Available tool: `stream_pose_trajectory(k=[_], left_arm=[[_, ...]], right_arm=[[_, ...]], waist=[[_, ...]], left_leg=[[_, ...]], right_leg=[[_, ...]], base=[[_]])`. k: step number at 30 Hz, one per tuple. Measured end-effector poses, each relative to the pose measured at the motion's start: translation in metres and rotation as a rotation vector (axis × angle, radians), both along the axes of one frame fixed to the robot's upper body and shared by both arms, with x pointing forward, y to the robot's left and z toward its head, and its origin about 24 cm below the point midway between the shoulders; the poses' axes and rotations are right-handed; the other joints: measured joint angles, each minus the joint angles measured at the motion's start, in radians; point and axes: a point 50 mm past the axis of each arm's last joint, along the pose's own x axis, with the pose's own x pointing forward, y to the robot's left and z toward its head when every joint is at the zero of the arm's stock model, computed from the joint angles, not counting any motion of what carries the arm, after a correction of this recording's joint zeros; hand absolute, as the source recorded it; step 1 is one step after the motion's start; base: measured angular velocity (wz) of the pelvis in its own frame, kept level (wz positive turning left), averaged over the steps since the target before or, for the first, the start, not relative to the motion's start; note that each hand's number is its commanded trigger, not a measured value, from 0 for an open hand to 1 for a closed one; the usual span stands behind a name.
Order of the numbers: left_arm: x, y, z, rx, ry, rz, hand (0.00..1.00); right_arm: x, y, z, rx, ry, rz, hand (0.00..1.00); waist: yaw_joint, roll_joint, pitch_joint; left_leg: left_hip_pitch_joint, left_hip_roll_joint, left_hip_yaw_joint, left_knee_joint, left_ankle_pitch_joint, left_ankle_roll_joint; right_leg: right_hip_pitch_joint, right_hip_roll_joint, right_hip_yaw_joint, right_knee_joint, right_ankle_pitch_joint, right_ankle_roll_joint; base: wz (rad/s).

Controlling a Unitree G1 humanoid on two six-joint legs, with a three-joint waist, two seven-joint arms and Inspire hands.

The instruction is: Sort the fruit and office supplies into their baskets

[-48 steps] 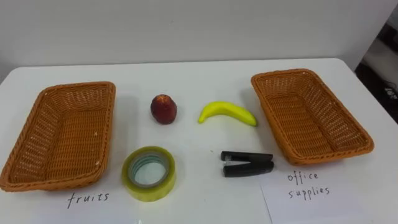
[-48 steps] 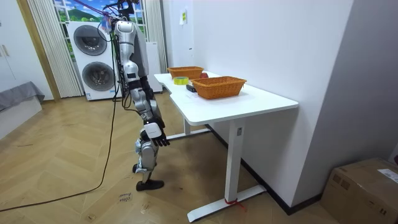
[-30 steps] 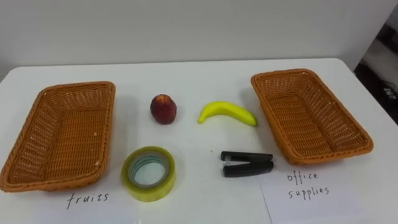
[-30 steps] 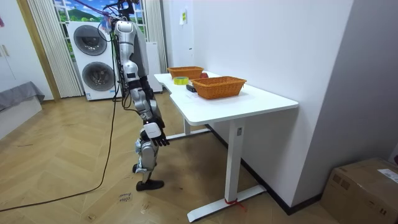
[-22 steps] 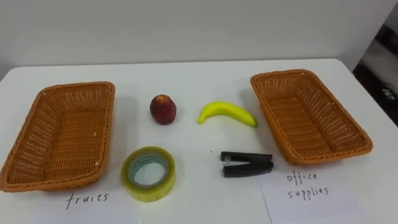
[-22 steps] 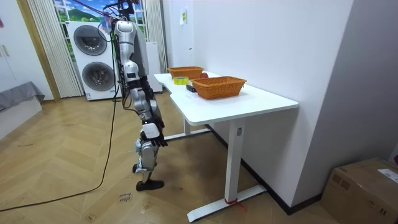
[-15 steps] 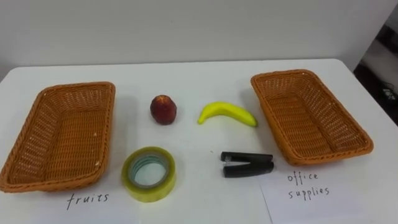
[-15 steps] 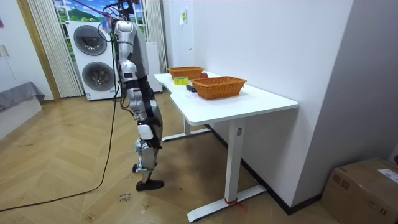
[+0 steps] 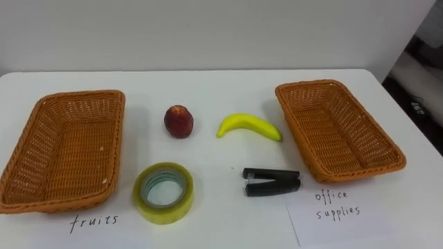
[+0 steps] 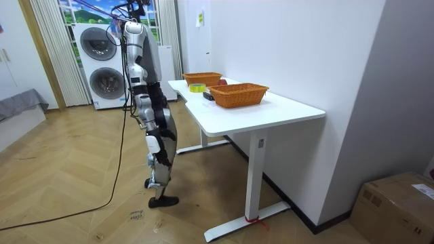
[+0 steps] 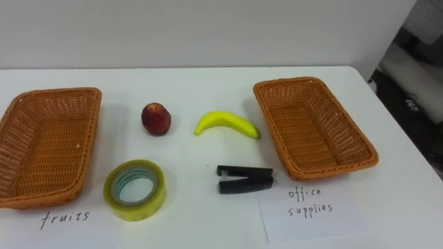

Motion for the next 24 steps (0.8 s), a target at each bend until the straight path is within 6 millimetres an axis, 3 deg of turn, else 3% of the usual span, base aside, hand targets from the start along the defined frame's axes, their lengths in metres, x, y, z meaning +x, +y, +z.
stream_pose_trajectory(k=[7, 13, 18, 24], left_arm=[[0.0, 0.007, 0.003, 0.079, -0.041, 0.024, 0.0], [-0.002, 0.017, 0.009, 0.13, -0.09, 0.074, 0.0], [-0.006, 0.018, 0.01, 0.127, -0.115, 0.107, 0.0], [-0.002, 0.021, 0.015, 0.142, -0.152, 0.095, 0.0]], right_arm=[[0.017, -0.033, 0.013, -0.15, -0.061, -0.133, 0.0], [0.039, -0.057, 0.029, -0.298, -0.13, -0.219, 0.0], [0.067, -0.086, 0.059, -0.488, -0.233, -0.285, 0.0], [0.098, -0.105, 0.097, -0.725, -0.313, -0.233, 0.0]], waist=[[-0.004, -0.005, -0.0001], [-0.032, -0.022, -0.0012], [-0.04, -0.022, -0.0008], [-0.04, -0.021, -0.0017]], left_leg=[[0.0, 0.0, 0.025, -0.001, 0.0, 0.0], [0.0, 0.0, 0.027, -0.007, 0.0, 0.001], [-0.001, 0.0, 0.04, -0.007, 0.0, 0.001], [-0.013, -0.003, 0.04, -0.014, 0.001, 0.001]], right_leg=[[-0.022, 0.0, 0.031, 0.021, -0.004, 0.001], [-0.029, 0.001, 0.037, 0.024, -0.003, 0.001], [-0.031, 0.003, 0.047, 0.016, -0.001, 0.003], [-0.05, 0.004, 0.049, 0.029, -0.001, 0.003]], base=[[-0.12], [-0.03], [-0.06], [-0.01]])
